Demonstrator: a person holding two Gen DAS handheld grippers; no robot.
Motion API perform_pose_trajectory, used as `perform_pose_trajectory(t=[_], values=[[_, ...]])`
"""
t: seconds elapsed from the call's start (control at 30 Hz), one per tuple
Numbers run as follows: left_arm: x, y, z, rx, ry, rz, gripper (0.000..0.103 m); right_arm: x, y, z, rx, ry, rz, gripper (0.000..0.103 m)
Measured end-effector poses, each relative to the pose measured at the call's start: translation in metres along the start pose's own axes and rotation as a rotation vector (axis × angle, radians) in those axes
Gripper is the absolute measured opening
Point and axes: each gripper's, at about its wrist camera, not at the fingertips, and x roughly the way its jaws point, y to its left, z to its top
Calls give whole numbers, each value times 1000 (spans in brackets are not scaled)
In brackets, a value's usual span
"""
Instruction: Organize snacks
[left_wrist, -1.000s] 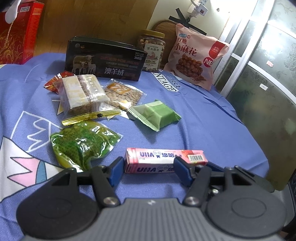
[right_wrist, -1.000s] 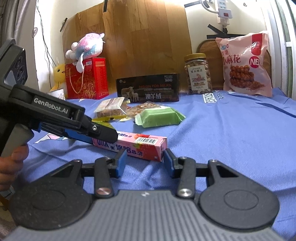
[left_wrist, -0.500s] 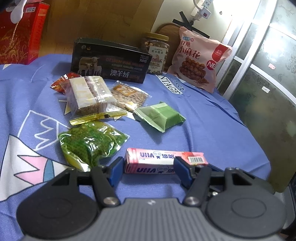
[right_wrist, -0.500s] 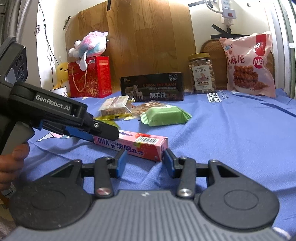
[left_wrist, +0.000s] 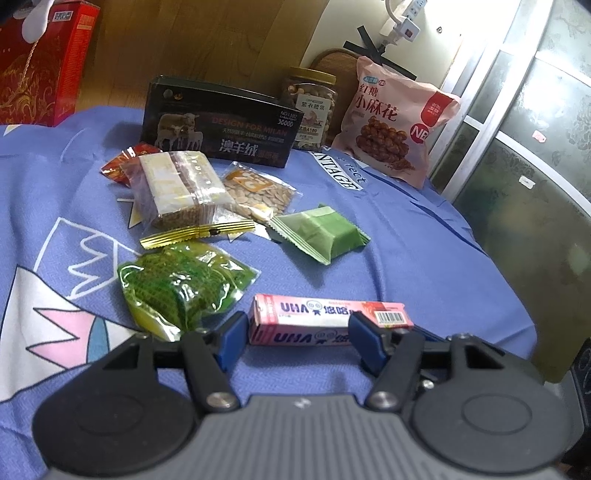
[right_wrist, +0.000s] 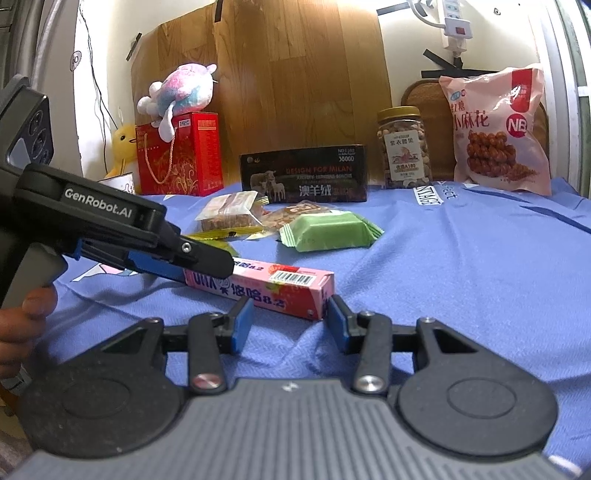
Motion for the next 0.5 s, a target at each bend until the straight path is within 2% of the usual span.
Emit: perform_pose_trajectory(t=[0.13,0.27,0.5], values=[[1,-1,0,4,1,2,60,1,0,0,-1,-2,9,51],[-1,-3,-1,9,0,13,57,-2,-2,2,15,-11,16,45],[-7,1,-3,-5,5,13,57,-2,-1,2,11,-13,29,45]])
